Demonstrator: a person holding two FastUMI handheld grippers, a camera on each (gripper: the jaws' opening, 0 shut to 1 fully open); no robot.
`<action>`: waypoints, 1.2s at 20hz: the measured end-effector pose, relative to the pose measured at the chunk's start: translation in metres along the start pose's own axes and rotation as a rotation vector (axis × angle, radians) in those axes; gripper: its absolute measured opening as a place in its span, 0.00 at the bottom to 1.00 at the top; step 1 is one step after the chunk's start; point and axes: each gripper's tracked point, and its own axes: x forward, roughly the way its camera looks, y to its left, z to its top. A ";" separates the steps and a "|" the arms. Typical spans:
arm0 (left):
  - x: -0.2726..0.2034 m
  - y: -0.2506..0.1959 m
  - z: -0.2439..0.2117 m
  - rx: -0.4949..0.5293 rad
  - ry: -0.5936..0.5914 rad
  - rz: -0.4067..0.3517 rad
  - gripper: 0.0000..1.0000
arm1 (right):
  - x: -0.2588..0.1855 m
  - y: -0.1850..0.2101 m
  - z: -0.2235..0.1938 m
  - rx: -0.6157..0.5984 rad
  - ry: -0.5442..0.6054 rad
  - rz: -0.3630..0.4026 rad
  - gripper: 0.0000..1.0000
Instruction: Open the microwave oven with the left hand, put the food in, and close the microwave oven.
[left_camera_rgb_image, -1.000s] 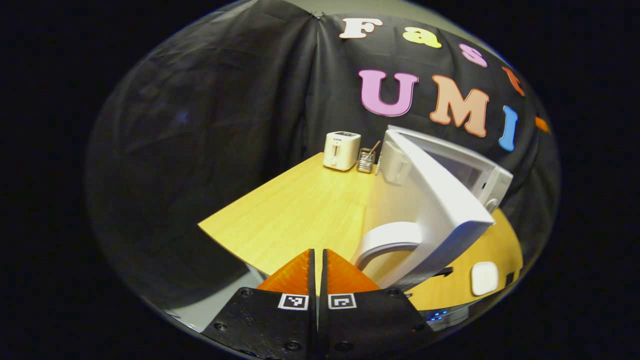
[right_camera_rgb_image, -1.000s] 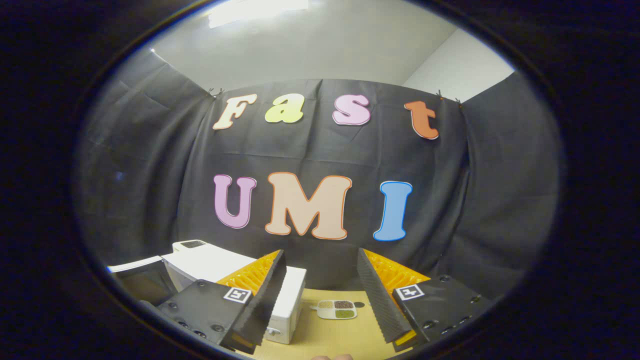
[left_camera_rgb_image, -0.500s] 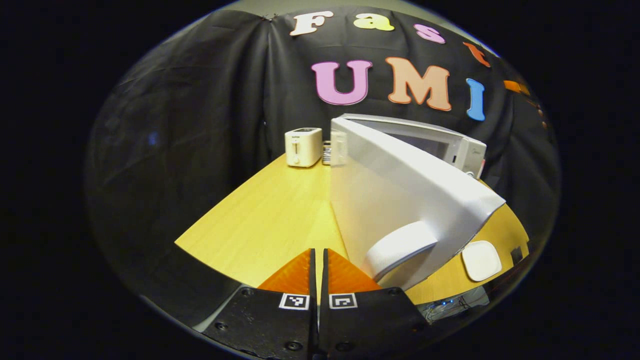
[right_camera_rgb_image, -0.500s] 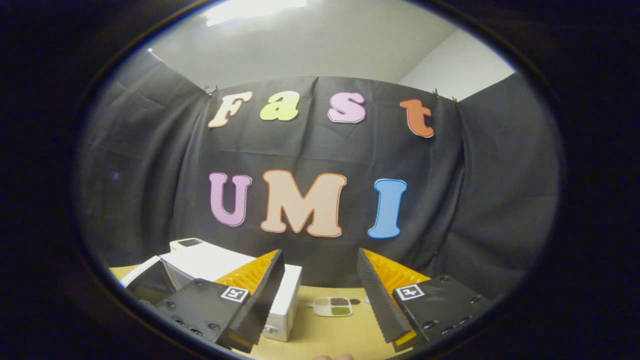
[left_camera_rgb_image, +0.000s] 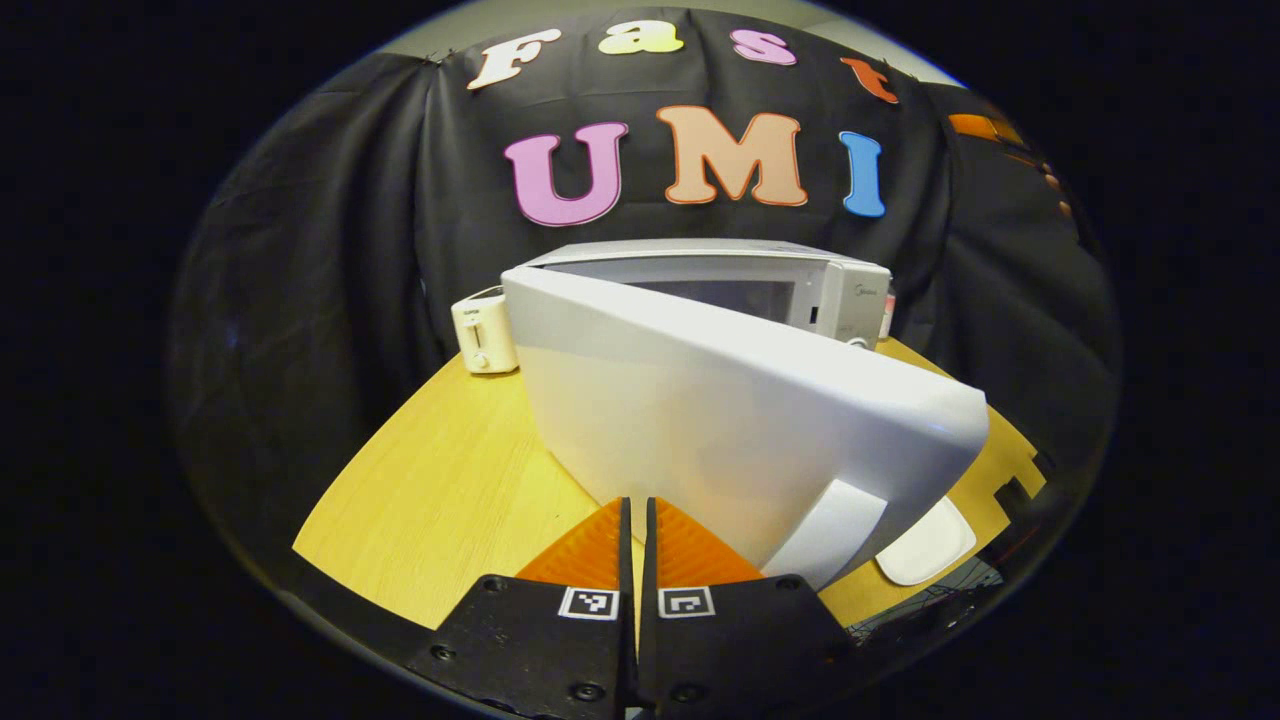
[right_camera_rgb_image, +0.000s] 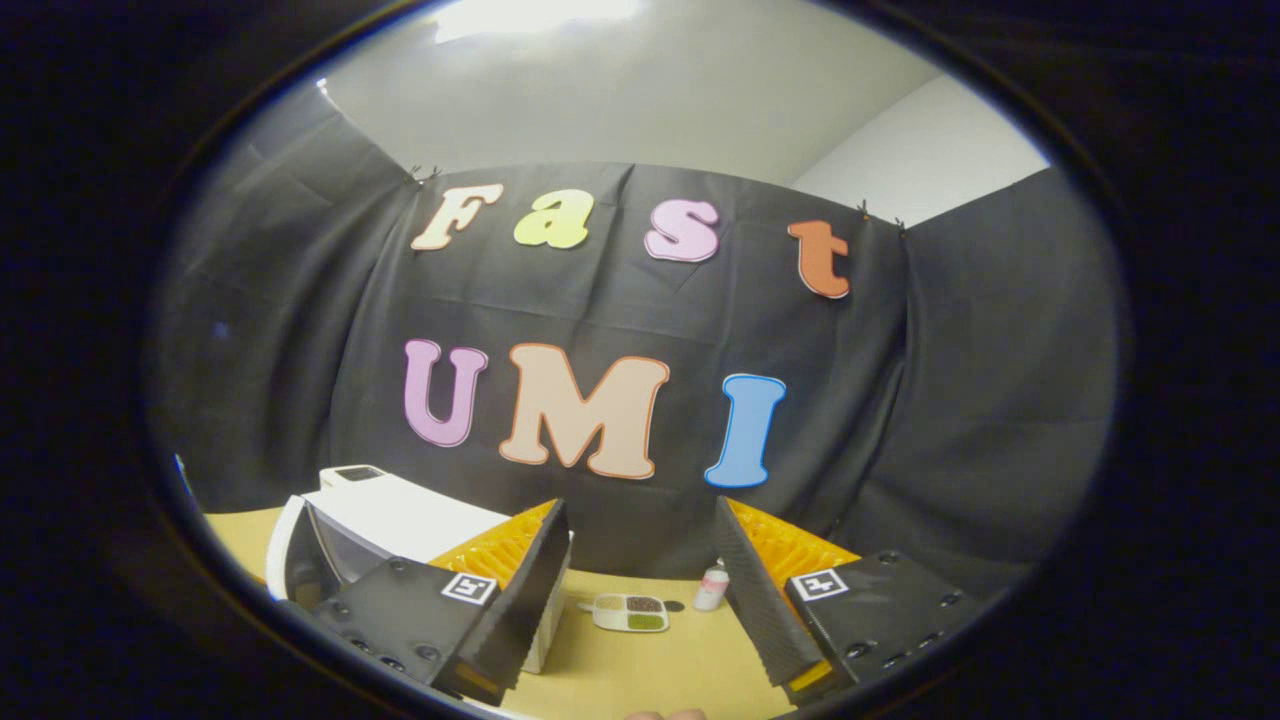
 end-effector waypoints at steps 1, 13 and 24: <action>0.004 -0.005 0.007 0.012 -0.009 -0.008 0.00 | -0.002 -0.002 0.003 0.016 0.002 0.001 0.88; 0.061 -0.055 0.063 0.071 -0.030 -0.037 0.00 | -0.020 -0.052 0.023 0.027 -0.038 0.029 0.87; 0.117 -0.094 0.090 0.032 -0.040 -0.013 0.00 | -0.013 -0.070 0.018 -0.033 -0.050 0.102 0.88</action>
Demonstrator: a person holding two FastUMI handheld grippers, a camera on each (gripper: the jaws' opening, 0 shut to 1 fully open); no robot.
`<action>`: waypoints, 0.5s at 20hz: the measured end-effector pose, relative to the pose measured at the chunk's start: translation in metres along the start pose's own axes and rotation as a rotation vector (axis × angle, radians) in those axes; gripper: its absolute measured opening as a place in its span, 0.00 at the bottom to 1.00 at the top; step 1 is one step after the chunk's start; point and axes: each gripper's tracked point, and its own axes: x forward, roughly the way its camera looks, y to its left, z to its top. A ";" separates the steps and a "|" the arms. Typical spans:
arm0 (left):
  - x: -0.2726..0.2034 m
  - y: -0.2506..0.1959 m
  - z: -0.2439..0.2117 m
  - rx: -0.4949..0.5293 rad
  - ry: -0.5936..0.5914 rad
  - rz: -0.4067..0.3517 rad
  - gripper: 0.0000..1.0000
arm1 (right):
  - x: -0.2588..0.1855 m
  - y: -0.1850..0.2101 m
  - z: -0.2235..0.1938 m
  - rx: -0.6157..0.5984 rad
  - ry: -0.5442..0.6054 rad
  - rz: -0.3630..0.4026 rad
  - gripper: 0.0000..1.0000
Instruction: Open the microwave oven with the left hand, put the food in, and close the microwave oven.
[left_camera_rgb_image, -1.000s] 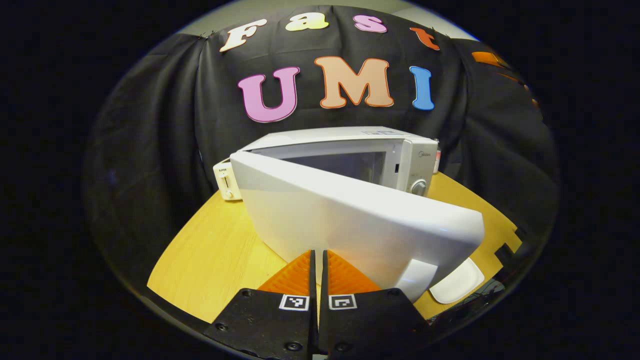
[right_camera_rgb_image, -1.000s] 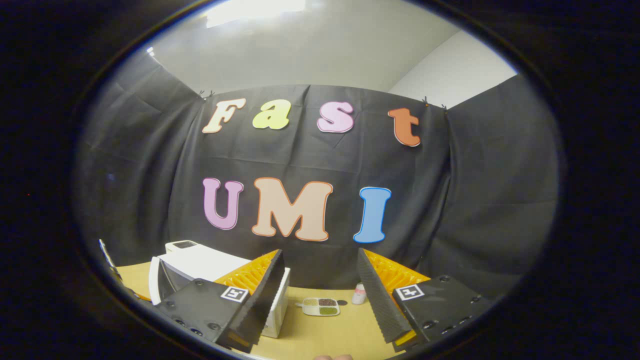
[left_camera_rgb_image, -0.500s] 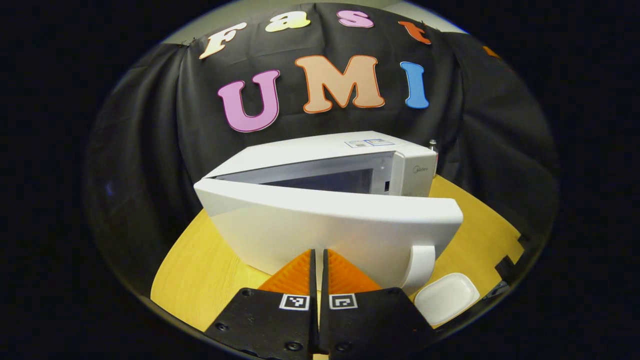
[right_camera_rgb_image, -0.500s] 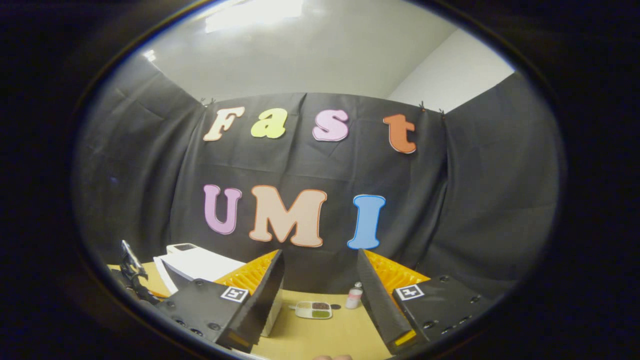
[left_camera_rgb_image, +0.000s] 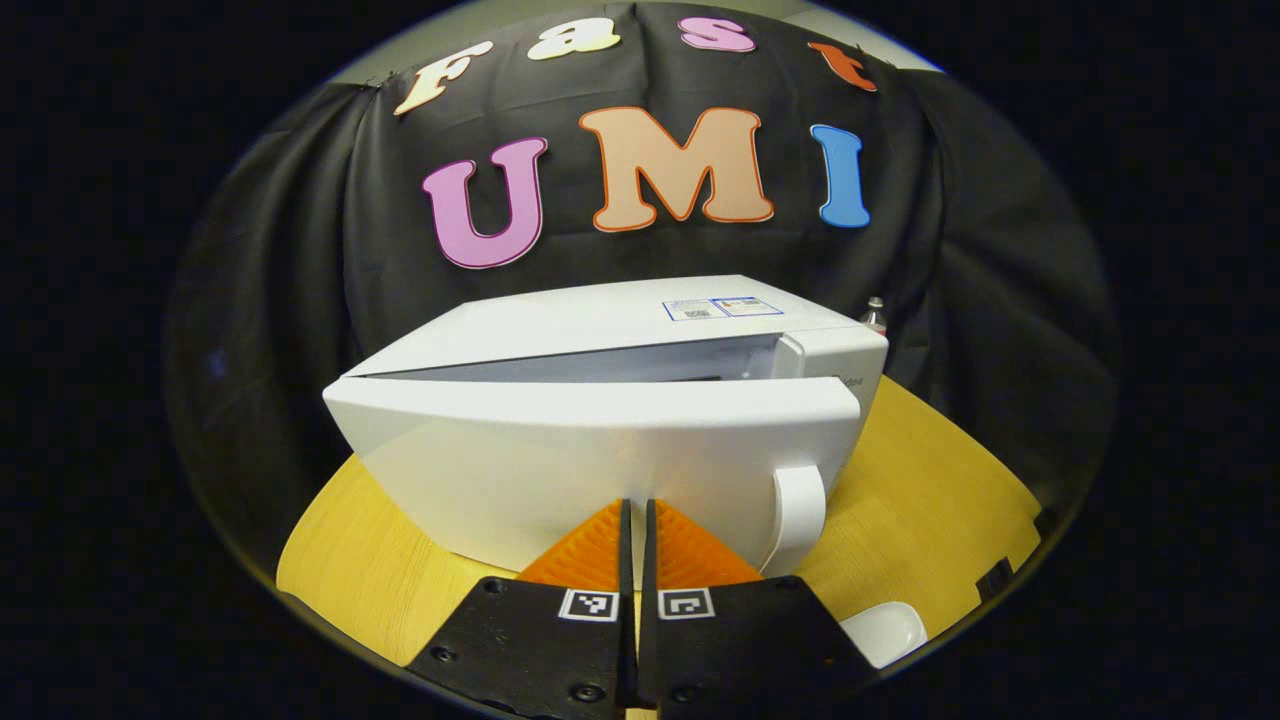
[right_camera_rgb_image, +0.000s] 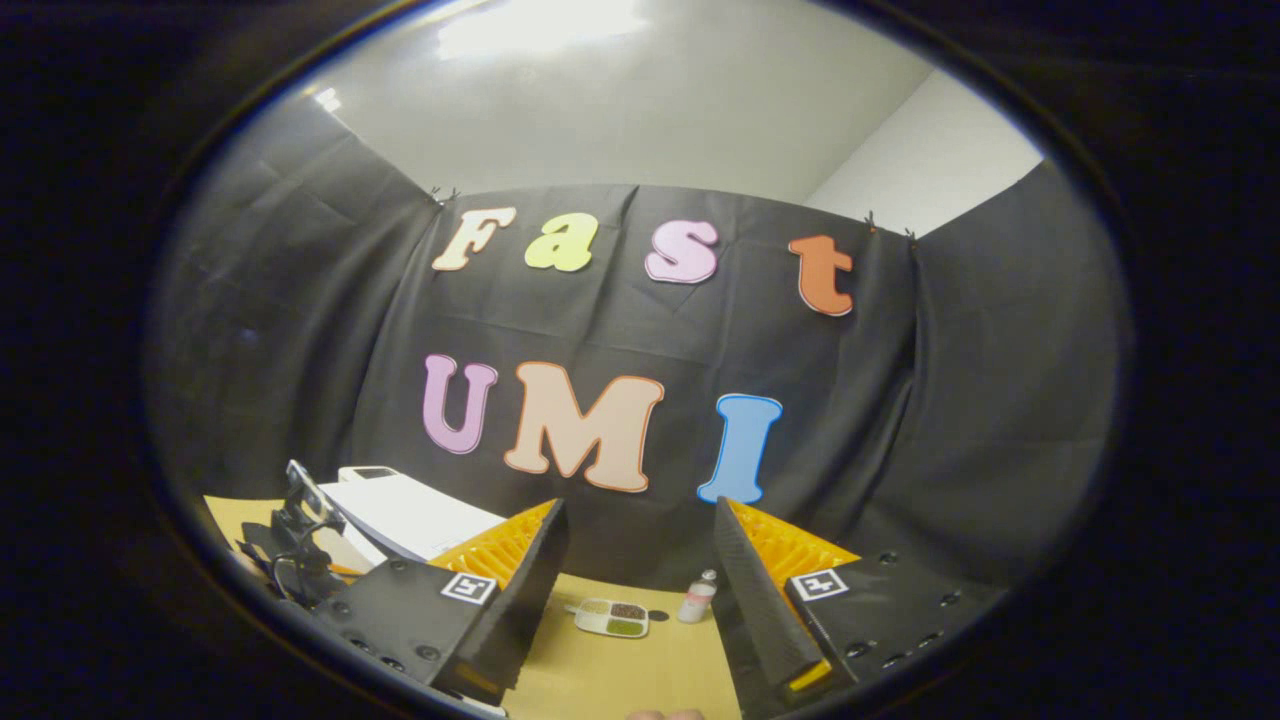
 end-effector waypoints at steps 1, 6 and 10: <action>0.005 -0.001 0.003 0.000 -0.002 0.002 0.00 | 0.001 0.000 -0.001 0.000 -0.002 0.002 0.88; 0.021 -0.010 0.022 0.020 -0.020 -0.006 0.00 | 0.006 -0.002 -0.001 0.009 -0.008 0.006 0.88; 0.026 -0.014 0.021 0.002 -0.009 -0.004 0.00 | 0.013 -0.008 0.003 0.032 -0.023 -0.001 0.88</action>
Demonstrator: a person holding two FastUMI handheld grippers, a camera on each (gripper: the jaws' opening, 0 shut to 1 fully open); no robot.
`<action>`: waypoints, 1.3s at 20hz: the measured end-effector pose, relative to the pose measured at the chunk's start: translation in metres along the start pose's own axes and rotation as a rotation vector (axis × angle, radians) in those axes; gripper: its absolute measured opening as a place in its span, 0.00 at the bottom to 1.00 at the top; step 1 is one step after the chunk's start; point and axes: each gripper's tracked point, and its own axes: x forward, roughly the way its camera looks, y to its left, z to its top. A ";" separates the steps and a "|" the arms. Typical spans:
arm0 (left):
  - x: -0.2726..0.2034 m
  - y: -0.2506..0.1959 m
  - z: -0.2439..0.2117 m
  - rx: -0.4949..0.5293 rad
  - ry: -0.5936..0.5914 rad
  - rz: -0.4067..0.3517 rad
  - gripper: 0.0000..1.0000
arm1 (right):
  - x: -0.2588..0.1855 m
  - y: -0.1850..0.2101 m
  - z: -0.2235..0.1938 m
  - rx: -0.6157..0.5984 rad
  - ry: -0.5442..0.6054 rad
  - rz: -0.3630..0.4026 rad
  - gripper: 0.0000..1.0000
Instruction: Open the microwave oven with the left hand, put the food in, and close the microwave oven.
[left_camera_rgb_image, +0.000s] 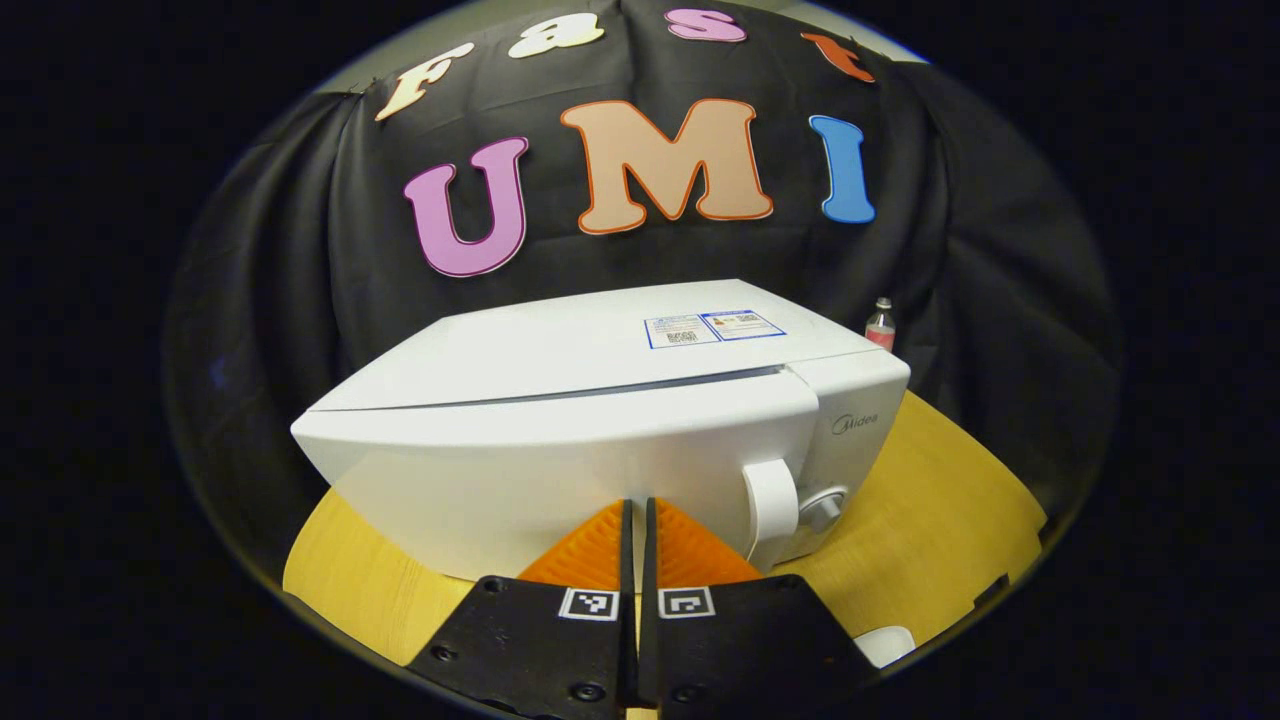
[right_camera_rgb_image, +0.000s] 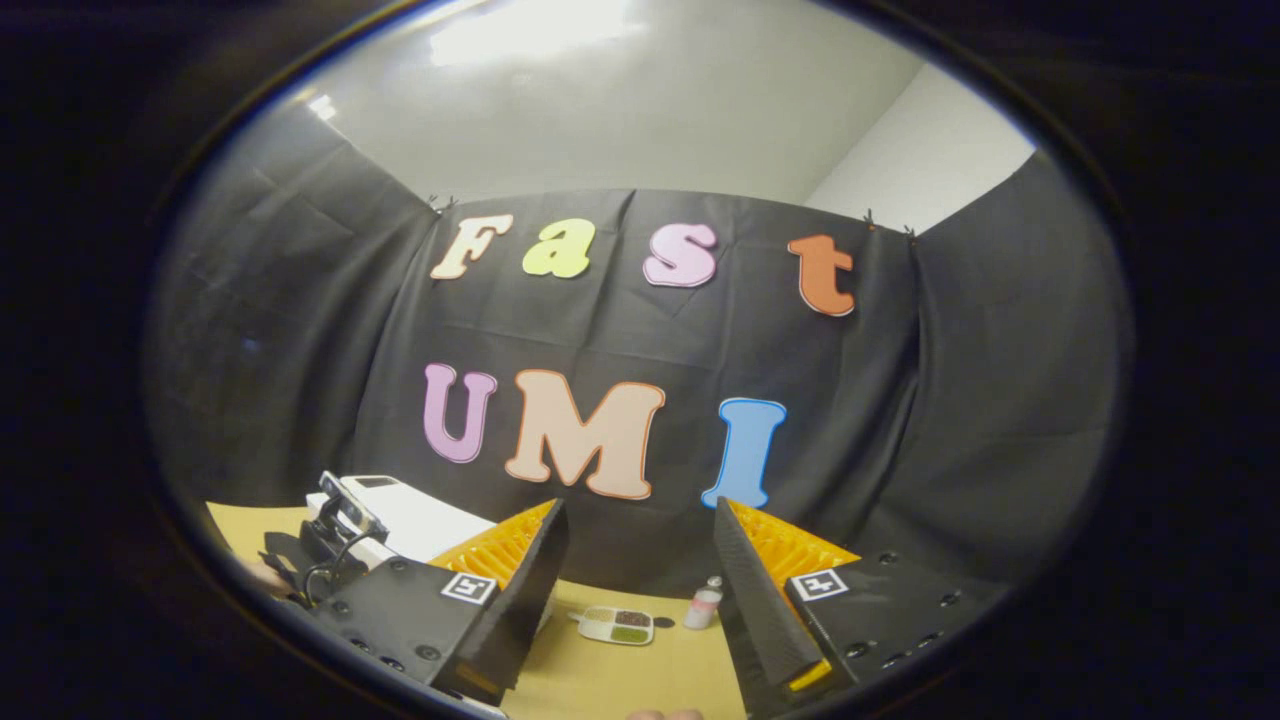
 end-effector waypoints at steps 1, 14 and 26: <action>0.000 0.000 0.001 -0.011 0.002 0.000 0.00 | 0.003 -0.002 -0.001 0.010 -0.001 -0.003 0.88; -0.090 -0.004 0.107 0.006 -0.222 -0.059 0.00 | -0.006 -0.001 -0.013 0.007 0.037 -0.017 0.88; -0.197 -0.009 0.172 0.057 -0.391 -0.149 0.94 | -0.024 -0.001 -0.048 0.047 0.115 -0.008 0.91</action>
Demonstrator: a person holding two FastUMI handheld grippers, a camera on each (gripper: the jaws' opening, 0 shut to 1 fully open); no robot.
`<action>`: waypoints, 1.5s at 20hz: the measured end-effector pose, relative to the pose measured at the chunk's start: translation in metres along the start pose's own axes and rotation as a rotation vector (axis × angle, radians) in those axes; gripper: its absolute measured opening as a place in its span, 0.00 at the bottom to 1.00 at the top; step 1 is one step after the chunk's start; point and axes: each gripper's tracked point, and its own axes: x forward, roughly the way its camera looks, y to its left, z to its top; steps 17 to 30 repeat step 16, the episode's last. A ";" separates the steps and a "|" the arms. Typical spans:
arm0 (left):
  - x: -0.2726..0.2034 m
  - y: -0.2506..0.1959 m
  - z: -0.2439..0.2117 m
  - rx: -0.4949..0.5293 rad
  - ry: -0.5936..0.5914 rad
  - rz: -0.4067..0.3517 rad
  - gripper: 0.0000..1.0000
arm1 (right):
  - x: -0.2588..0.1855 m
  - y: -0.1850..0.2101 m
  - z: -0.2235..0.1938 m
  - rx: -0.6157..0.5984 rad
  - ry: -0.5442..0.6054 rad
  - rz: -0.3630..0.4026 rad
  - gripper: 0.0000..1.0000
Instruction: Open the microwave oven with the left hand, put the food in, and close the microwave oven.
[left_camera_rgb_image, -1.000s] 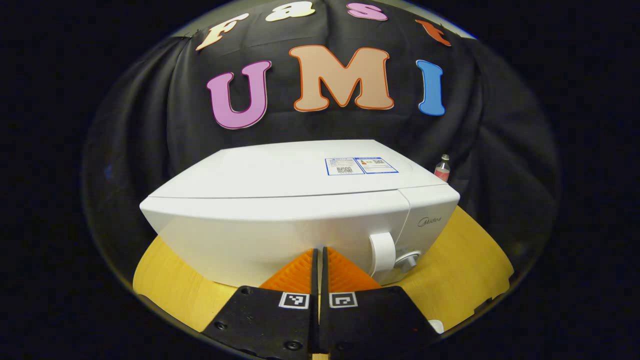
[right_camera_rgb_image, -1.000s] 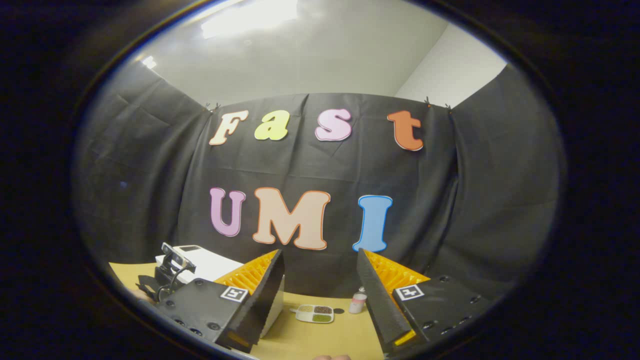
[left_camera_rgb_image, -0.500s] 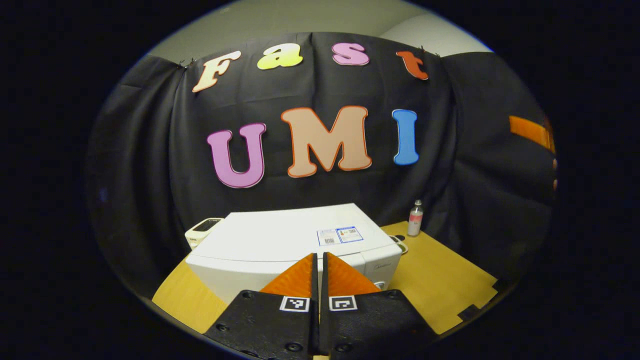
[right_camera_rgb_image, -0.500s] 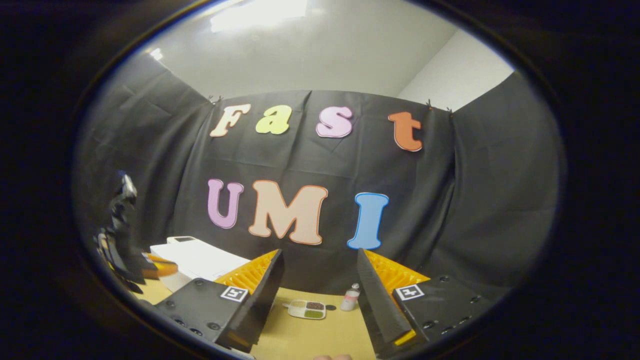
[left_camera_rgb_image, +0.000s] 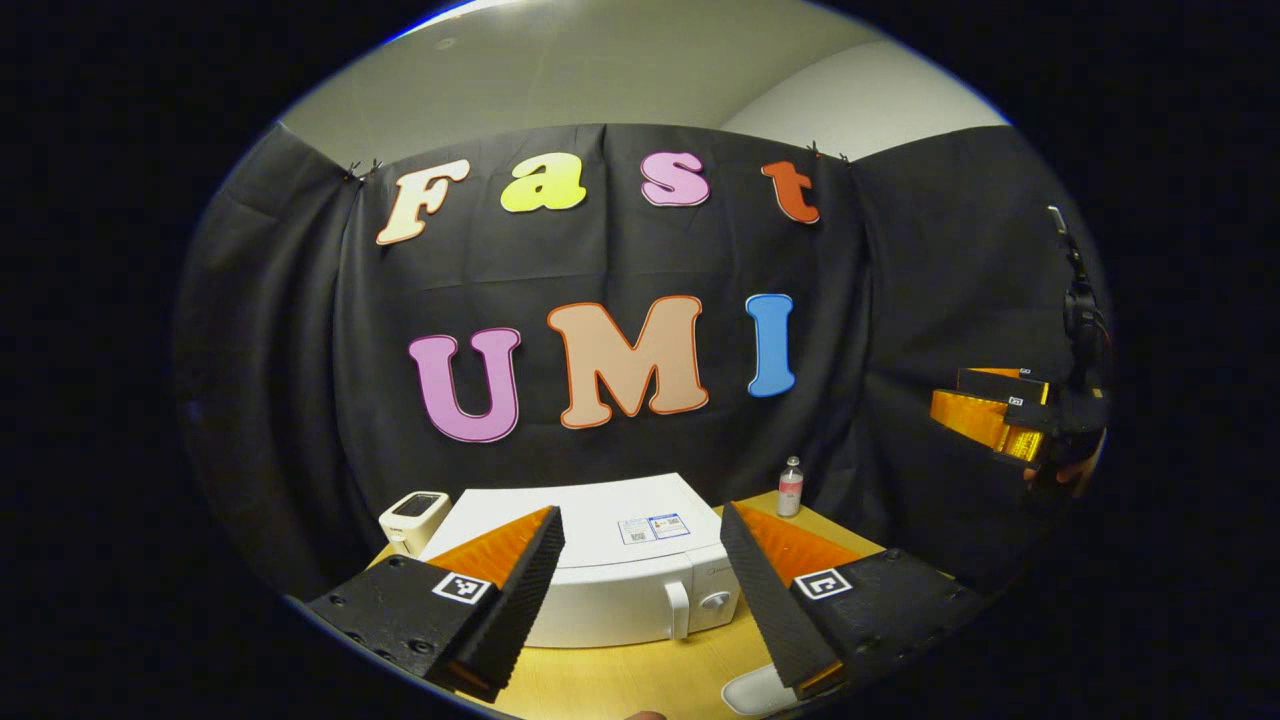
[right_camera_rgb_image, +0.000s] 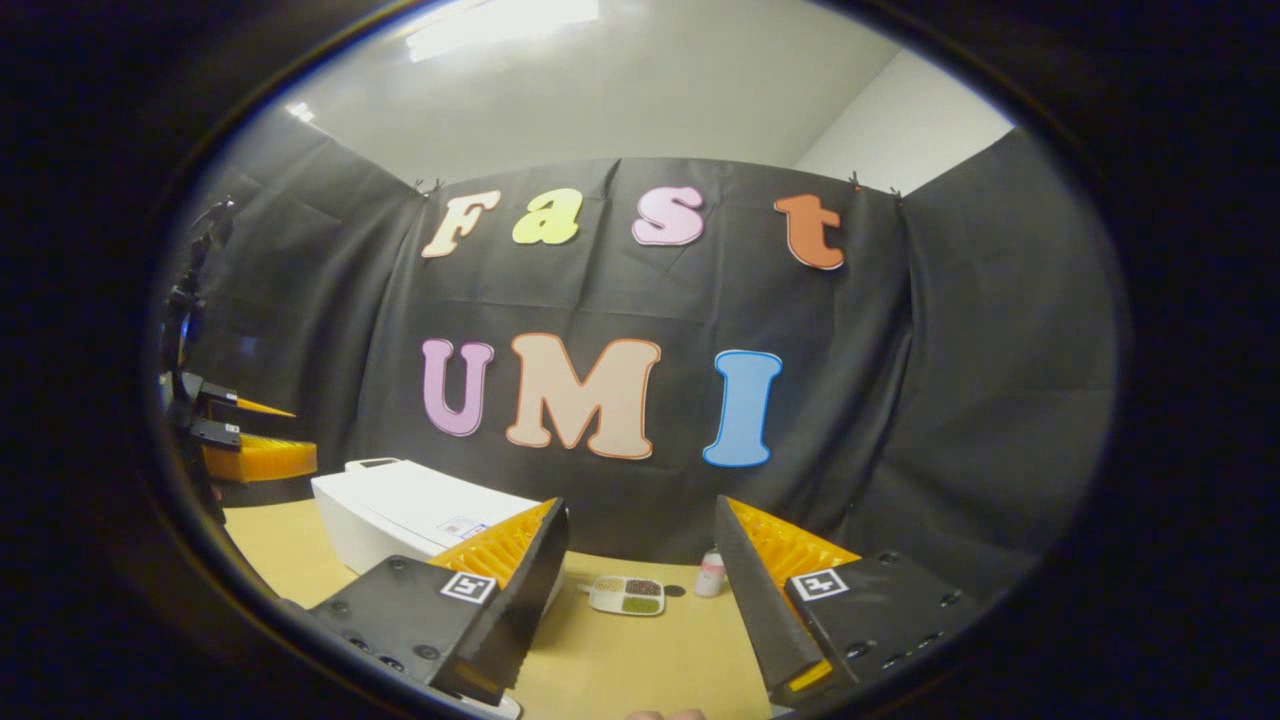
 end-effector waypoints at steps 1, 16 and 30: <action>-0.001 -0.001 -0.001 0.014 0.005 0.001 0.96 | -0.001 -0.003 -0.001 0.004 0.000 -0.005 0.91; -0.001 -0.003 0.004 0.062 -0.014 -0.024 0.97 | 0.000 0.001 0.004 0.011 0.000 -0.001 0.88; -0.001 -0.003 0.004 0.062 -0.014 -0.024 0.97 | 0.000 0.001 0.004 0.011 0.000 -0.001 0.88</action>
